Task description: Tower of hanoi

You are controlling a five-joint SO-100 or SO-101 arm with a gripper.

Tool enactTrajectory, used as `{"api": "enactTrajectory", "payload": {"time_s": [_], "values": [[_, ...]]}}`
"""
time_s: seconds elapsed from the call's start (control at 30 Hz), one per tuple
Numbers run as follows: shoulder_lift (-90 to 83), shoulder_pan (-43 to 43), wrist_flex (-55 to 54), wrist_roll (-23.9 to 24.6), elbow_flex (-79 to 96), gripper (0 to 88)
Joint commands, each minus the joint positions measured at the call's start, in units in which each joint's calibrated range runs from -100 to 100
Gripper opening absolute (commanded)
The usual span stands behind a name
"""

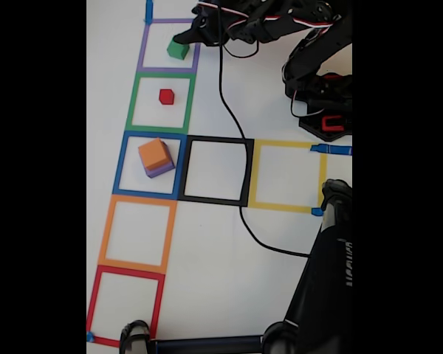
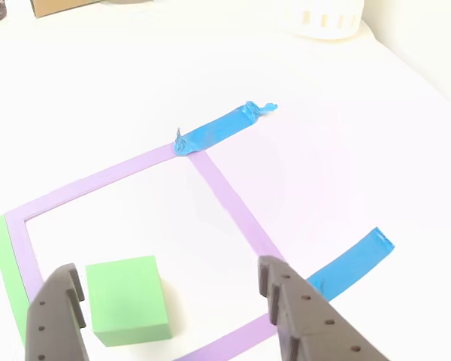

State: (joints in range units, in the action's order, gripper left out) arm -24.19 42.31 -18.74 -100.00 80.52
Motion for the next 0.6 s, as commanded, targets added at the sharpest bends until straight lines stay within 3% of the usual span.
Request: {"api": "enactTrajectory", "payload": {"time_s": [0.0,0.57], "values": [[6.0,-2.9,-10.5,0.0,-0.2,27.3],[30.4,-5.6,-35.1,0.0,-1.6,27.8]]}}
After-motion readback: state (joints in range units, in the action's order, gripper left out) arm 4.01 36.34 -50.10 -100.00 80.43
